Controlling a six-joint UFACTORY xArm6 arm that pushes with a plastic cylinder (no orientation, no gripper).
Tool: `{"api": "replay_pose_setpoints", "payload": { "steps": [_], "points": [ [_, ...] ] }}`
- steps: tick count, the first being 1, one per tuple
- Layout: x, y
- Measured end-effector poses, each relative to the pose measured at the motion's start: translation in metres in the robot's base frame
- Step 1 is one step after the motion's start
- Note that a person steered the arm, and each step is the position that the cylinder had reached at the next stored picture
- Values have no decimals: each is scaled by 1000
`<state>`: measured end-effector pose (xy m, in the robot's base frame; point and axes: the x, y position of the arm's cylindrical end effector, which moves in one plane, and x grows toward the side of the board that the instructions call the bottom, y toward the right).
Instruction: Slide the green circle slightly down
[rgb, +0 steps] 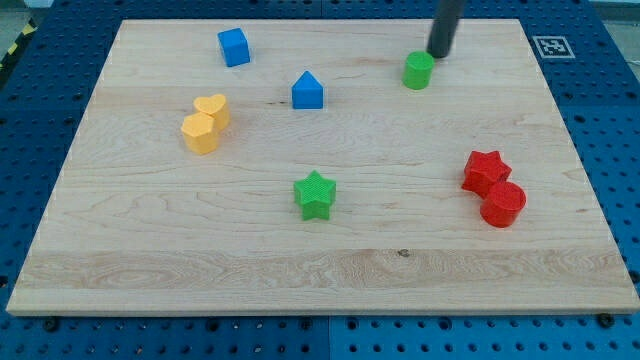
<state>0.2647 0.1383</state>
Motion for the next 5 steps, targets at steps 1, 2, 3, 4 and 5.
{"api": "replay_pose_setpoints", "payload": {
  "steps": [1,2,3,4,5],
  "points": [
    [10,-22],
    [24,-21],
    [28,-7],
    [28,26],
    [42,30]
  ]
}}
